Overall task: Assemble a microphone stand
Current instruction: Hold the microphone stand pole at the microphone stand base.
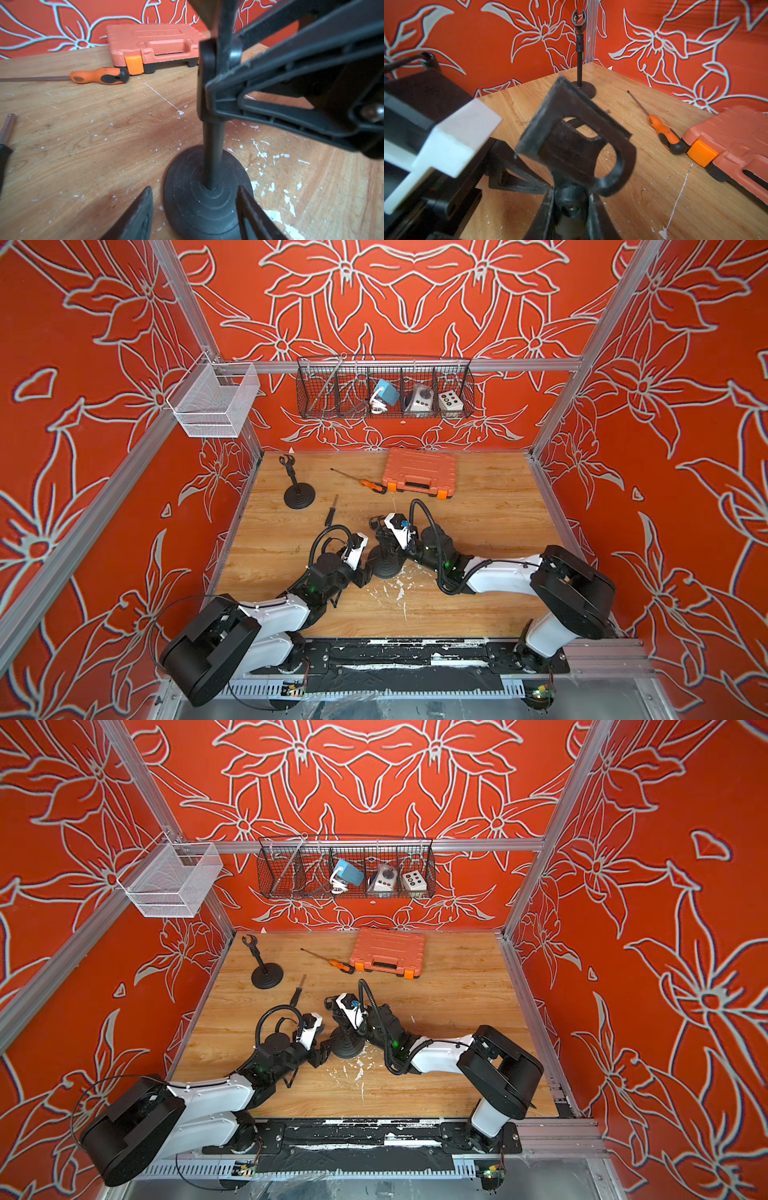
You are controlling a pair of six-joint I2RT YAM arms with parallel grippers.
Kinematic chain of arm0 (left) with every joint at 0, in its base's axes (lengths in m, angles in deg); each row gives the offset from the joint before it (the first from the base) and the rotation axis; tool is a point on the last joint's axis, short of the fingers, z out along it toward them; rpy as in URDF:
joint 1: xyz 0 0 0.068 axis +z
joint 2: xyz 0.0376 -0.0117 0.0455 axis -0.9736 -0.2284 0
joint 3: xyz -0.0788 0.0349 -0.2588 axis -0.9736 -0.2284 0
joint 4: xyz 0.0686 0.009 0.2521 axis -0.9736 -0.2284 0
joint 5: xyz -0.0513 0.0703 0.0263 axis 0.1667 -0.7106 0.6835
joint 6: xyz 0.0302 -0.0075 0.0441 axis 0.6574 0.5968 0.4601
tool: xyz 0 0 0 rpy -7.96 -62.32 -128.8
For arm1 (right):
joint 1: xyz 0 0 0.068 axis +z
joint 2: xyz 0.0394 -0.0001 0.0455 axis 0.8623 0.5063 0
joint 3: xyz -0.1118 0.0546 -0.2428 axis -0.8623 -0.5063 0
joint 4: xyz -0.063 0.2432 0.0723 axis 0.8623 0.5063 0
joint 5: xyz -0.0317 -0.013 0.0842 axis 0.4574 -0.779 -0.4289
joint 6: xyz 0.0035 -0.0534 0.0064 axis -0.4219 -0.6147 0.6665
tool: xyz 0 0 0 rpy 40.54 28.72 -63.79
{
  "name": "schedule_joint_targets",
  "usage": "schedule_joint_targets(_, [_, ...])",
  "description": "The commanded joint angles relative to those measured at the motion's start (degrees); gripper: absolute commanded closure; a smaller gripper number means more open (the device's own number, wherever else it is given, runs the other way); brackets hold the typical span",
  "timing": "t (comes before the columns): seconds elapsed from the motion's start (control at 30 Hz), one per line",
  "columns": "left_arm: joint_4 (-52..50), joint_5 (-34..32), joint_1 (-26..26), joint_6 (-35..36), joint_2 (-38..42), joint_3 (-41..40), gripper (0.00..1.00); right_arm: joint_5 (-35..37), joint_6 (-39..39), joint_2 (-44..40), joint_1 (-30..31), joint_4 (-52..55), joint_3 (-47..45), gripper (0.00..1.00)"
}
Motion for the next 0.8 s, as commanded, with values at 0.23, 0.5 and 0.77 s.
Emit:
schedule_joint_targets(0.23, [6.04,4.61,-0.89,1.53,-5.69,4.15,0.45,9.17,0.88,-2.12,3.1,8.99,-3.17,1.0])
schedule_joint_targets(0.5, [6.94,4.94,-1.86,2.54,-8.47,5.67,0.46,10.77,2.55,-2.07,4.01,6.36,-5.73,1.0])
schedule_joint_targets(0.77, [10.17,2.21,-1.92,1.55,-12.96,6.65,0.52,19.45,3.8,-2.5,7.3,11.94,-4.41,1.0])
